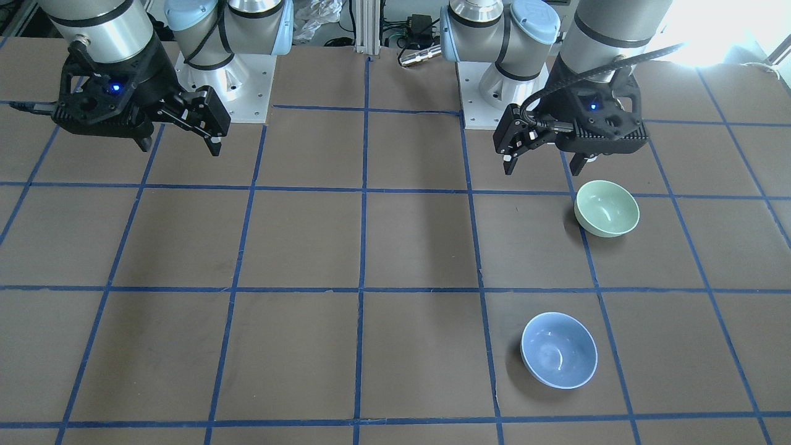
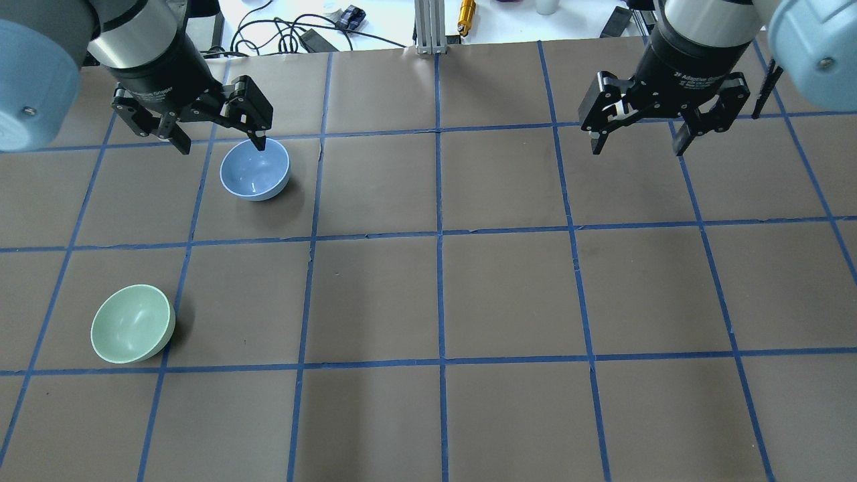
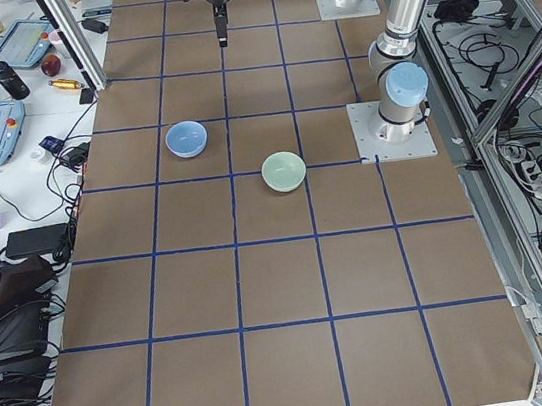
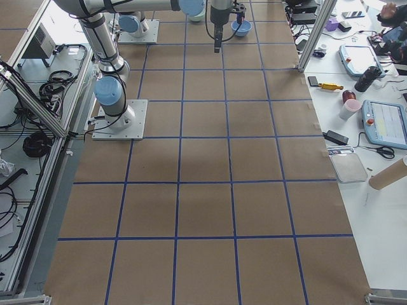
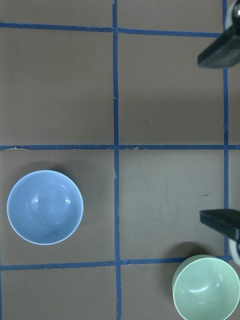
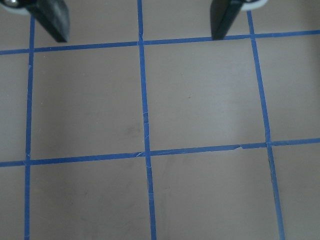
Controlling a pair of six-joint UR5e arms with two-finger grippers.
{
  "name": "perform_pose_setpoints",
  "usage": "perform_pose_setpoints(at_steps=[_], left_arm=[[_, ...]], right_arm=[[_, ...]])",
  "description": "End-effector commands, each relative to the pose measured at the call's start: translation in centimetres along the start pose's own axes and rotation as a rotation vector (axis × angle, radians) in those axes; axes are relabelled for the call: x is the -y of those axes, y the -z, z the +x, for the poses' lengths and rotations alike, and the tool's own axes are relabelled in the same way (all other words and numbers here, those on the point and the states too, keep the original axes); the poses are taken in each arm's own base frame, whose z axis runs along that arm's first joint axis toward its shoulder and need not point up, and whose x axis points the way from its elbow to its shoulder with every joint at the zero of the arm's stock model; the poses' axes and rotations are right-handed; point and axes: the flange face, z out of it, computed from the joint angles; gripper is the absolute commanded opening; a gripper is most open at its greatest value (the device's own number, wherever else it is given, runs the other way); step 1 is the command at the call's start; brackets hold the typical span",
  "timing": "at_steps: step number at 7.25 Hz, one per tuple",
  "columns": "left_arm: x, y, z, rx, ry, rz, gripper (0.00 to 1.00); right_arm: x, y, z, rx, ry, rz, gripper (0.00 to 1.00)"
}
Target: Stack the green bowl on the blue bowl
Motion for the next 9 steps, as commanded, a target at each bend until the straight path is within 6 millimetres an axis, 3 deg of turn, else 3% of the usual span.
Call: perform_pose_setpoints(at_steps=[1, 4, 7, 8, 9], left_arm=[[-0.1, 0.2, 0.1, 0.0, -0.02, 0.007, 1.0], [-0.1, 0.1, -0.6, 0.0, -0.031, 0.003, 1.0], [-0.4, -1.8, -1.6, 0.001, -0.077, -0.017, 1.0], [-0.1, -2.2, -2.7, 0.001, -0.082, -0.026, 1.0], [0.3, -3.5, -6.0, -0.009, -0.066, -0.05, 1.0]], right_arm=[[0.0, 0.0, 0.0, 0.0, 0.0, -0.001, 1.0], [0.0, 0.0, 0.0, 0.0, 0.0, 0.001, 1.0], [0.0, 0.0, 0.0, 0.0, 0.0, 0.001, 1.0], [0.0, 0.0, 0.0, 0.0, 0.0, -0.001, 1.0], [0.0, 0.0, 0.0, 0.0, 0.0, 0.001, 1.0]])
